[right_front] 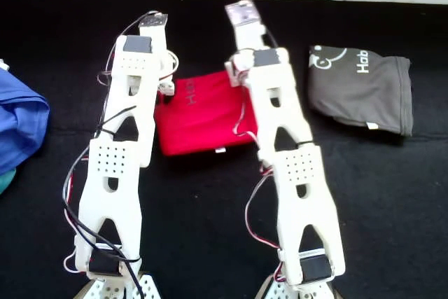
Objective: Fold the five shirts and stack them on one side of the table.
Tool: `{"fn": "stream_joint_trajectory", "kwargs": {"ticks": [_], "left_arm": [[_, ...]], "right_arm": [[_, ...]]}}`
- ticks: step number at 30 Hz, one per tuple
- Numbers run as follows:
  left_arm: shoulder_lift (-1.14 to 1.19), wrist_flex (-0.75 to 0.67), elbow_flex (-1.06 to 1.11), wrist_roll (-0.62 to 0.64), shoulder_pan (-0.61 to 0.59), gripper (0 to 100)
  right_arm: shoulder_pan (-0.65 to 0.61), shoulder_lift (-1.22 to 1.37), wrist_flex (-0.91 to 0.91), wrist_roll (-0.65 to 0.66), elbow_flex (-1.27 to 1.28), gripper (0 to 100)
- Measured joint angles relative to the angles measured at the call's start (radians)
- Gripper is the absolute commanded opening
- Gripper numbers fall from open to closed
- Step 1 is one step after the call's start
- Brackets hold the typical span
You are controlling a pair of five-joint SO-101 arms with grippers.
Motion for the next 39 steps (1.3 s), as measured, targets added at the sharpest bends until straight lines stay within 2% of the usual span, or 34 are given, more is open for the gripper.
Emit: {"fn": "stream_joint_trajectory", "kwargs": {"ticks": [6,11,16,21,25,30,33,39], "left_arm": [[0.0,0.0,0.0,0.002,-0.014,7],[0.002,0.011,-0.029,0.002,-0.04,7],[-0.035,0.15,-0.189,0.0,-0.095,7],[-0.055,0.216,-0.315,0.0,-0.13,7],[0.009,0.187,-0.325,0.0,-0.169,7],[0.19,0.091,-0.331,0.0,-0.187,7],[0.201,0.069,-0.334,0.0,-0.186,7],[0.207,0.049,-0.334,0.0,-0.186,7]], "right_arm": [[0.028,0.0,0.026,0.0,0.0,0.6],[0.028,0.0,0.109,0.0,-0.097,2.3],[0.028,-0.018,0.275,0.0,-0.224,25.1],[0.028,-0.032,0.45,0.0,-0.313,27.7],[-0.018,-0.032,0.557,-0.057,-0.316,28.3],[-0.074,-0.032,0.571,-0.175,-0.316,38.9],[-0.094,-0.032,0.571,-0.233,-0.316,38.9],[-0.127,-0.032,0.554,-0.255,-0.213,38.9]]}}
